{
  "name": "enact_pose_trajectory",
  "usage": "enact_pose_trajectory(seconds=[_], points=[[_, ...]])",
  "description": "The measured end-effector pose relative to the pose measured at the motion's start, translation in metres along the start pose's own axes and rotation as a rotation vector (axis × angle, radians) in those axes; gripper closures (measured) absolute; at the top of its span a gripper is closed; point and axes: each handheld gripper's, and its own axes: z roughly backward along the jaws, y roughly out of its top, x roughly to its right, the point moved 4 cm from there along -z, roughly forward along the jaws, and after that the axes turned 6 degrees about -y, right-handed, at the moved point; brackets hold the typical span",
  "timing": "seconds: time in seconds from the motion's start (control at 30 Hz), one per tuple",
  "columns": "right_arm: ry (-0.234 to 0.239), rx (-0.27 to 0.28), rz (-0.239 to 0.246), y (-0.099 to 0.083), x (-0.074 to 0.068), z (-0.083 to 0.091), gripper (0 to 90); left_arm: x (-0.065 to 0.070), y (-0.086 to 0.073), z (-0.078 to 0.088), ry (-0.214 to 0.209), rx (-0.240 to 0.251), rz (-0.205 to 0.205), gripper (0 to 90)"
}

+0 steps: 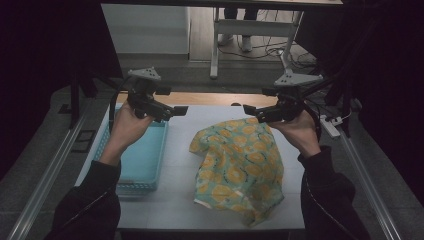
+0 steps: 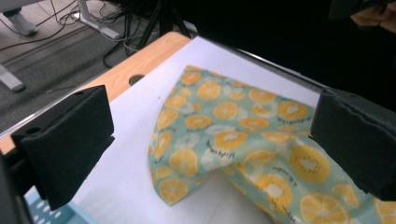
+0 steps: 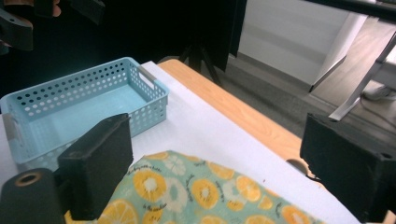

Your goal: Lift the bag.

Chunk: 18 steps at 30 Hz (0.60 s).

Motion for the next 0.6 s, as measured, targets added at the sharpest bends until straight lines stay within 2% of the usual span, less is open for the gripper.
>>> enact_pose_trajectory(seconds=[0.07,0.37,0.5,0.6], points=[[-0.005,0.003,-0.005,-0.007,0.000,0.000,5.8,0.000,-0.007,-0.001,0.015,-0.001,-0.009,0.0],[0.009,0.001,-0.038,-0.031,-0.003,0.000,2.9,0.007,-0.032,-0.004,0.016,0.001,-0.012,0.0],[-0.005,-0.019,-0.019,-0.043,-0.007,0.001,1.8,0.009,-0.044,-0.006,0.015,-0.005,-0.001,0.0],[-0.010,-0.020,-0.029,-0.052,-0.009,0.003,1.3,0.011,-0.054,-0.006,0.013,-0.006,0.013,0.0]])
